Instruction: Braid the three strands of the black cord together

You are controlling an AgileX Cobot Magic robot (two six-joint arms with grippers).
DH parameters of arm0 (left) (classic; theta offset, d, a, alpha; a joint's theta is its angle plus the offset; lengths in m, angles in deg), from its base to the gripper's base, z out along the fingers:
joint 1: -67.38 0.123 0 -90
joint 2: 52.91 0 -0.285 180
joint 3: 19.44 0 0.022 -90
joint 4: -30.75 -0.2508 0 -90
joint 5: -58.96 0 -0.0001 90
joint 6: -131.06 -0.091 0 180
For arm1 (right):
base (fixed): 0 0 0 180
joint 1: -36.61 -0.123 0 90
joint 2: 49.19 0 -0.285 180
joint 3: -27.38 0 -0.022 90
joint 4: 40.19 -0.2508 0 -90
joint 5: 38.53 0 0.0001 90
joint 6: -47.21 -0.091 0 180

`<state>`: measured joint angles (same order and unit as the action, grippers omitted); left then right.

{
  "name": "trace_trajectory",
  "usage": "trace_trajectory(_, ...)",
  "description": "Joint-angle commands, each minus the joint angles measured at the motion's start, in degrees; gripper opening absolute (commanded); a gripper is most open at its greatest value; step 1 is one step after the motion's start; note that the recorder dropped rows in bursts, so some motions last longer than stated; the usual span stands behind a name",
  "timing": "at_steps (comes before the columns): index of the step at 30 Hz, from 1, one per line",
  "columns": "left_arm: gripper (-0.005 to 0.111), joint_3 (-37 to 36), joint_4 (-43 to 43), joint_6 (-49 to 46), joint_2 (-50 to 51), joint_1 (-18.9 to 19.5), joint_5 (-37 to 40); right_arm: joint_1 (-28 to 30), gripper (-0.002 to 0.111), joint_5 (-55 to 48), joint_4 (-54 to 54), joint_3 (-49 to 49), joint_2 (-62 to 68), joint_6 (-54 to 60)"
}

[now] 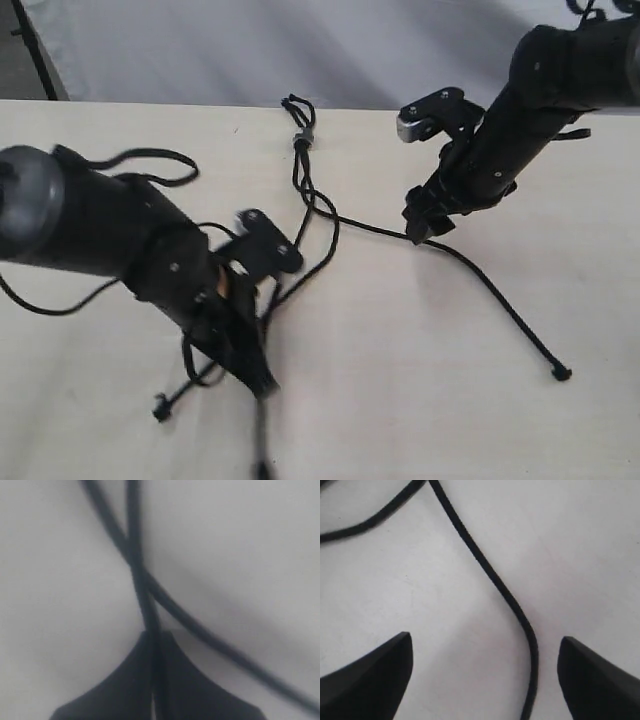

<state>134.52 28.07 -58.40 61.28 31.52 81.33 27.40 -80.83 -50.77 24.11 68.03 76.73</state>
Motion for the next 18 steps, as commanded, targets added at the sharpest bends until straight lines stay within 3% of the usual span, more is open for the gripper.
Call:
trace_trajectory(1,0.000,0.84,-2.44,6.23,-4.84,-5.85,3.82,0.41,0.075,-0.07,0.04,-2.28,-3.64,-0.30)
trace_trajectory(5,0.000,0.55,-15.89,19.39,-12.62,1.12,5.36,0.41,0.075,-0.28,-0.75,-3.07,-3.64,-0.30)
trace_trajectory(10,0.000,0.55,-16.08,18.45,-12.82,10.22,3.67,-2.50,0.075,-8.24,-13.82,-3.07,-3.64,10.12)
trace_trajectory(14,0.000,0.55,-15.95,18.45,-9.47,12.65,3.21,-8.08,0.075,-10.45,-16.51,-3.42,-3.64,11.05)
trace_trajectory(18,0.000,0.55,-16.33,16.11,-5.59,12.65,2.73,-15.53,0.075,-5.28,-14.92,-6.16,-3.64,7.31)
